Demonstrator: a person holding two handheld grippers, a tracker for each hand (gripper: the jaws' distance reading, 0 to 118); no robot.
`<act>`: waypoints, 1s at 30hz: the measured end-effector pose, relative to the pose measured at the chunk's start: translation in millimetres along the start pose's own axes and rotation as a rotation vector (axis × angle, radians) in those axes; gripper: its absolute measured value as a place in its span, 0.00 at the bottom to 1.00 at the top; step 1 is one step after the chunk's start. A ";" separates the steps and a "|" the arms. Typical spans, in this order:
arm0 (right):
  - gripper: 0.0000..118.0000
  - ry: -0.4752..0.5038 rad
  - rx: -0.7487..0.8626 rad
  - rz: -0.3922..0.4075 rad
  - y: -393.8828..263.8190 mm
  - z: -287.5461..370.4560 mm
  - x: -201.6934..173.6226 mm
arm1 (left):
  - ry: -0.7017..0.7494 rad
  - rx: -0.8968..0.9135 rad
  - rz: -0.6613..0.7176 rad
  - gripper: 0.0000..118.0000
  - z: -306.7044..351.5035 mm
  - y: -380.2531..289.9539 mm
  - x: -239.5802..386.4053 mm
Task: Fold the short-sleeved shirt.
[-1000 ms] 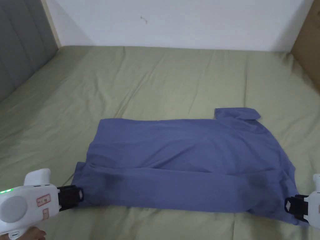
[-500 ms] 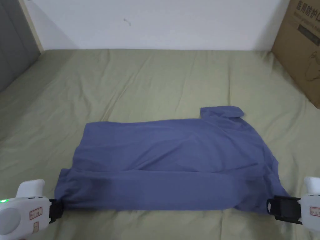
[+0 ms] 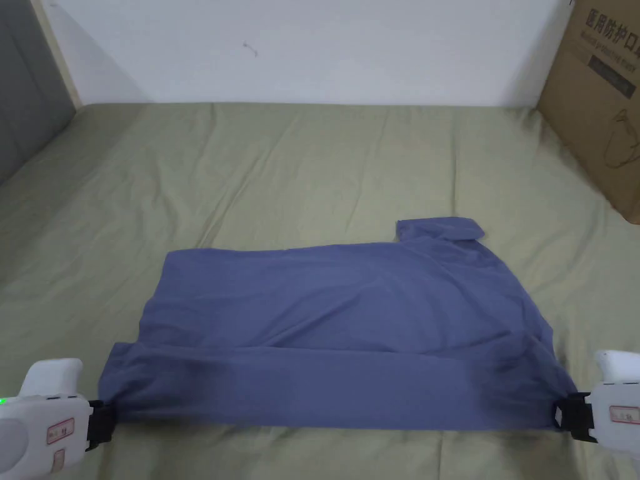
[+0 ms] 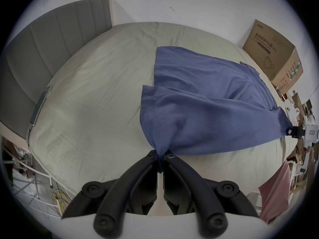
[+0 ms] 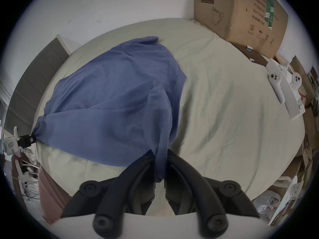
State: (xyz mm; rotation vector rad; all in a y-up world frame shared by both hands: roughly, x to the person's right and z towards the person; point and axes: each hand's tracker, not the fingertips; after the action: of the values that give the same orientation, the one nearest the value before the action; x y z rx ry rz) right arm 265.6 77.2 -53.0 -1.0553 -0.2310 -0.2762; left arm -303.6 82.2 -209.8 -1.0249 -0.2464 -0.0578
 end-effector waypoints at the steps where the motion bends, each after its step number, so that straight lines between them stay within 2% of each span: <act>1: 0.07 -0.001 0.016 -0.014 -0.6 7.1 0.6 | -0.010 0.004 -0.007 0.03 6.0 -0.7 -2.2; 4: 0.07 0.010 0.032 -0.006 -2.7 26.9 4.1 | -0.052 0.030 0.024 0.03 22.5 -0.5 -6.5; 9: 0.07 0.040 -0.002 -0.051 -30.1 46.5 18.9 | -0.003 -0.007 -0.051 0.03 33.6 -19.2 -8.4; 11: 0.07 0.025 -0.027 -0.039 -52.2 44.5 19.8 | -0.010 -0.026 -0.048 0.03 34.7 -33.6 -9.4; 14: 0.07 0.031 -0.073 -0.062 -76.9 29.5 22.0 | 0.026 -0.066 -0.067 0.03 23.1 -51.2 -11.0; 15: 0.08 0.029 -0.080 -0.076 -79.6 23.4 22.1 | 0.034 -0.074 -0.074 0.03 17.6 -53.7 -11.1; 16: 0.14 0.036 -0.089 -0.100 -81.9 17.8 22.3 | 0.039 -0.077 -0.079 0.04 12.9 -55.6 -9.3; 17: 0.33 0.022 -0.094 -0.108 -80.0 17.7 18.7 | 0.048 -0.084 -0.087 0.14 11.2 -55.2 -4.9; 18: 0.53 -0.008 -0.098 -0.094 -78.4 19.4 15.8 | 0.055 -0.088 -0.091 0.31 11.8 -53.7 -2.0; 19: 0.69 -0.051 -0.087 -0.044 -75.0 22.2 13.1 | 0.078 -0.080 -0.090 0.49 14.6 -50.7 -0.1; 20: 0.75 -0.072 -0.070 -0.009 -70.1 27.9 11.6 | 0.107 -0.073 -0.085 0.66 18.4 -45.6 0.9; 21: 0.75 -0.076 -0.051 -0.001 -65.3 33.9 10.7 | 0.109 -0.063 -0.078 0.69 20.6 -39.7 -2.6; 24: 0.75 -0.052 0.024 -0.022 -38.1 54.2 10.5 | 0.058 0.044 -0.020 0.68 40.7 -18.9 -3.3; 25: 0.75 -0.015 0.063 -0.030 -26.7 58.6 10.7 | 0.042 0.074 -0.007 0.68 46.1 -12.1 -0.1; 27: 0.70 0.034 0.113 -0.043 -7.4 61.3 8.2 | 0.009 0.096 0.013 0.64 48.7 -0.5 4.8; 28: 0.59 0.032 0.128 -0.042 0.9 59.7 4.8 | -0.008 0.102 0.017 0.53 46.6 4.2 7.0; 29: 0.32 0.020 0.152 -0.034 6.1 54.7 0.5 | -0.022 0.108 0.016 0.22 43.1 6.1 11.4; 30: 0.06 0.010 0.154 -0.045 8.6 47.4 -2.6 | -0.011 0.103 0.022 0.00 36.6 7.3 15.6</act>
State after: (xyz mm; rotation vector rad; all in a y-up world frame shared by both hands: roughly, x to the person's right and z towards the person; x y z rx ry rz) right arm 263.4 123.1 -38.4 -0.8975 -0.2632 -0.2997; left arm -293.7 118.2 -194.2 -0.9252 -0.2458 -0.0193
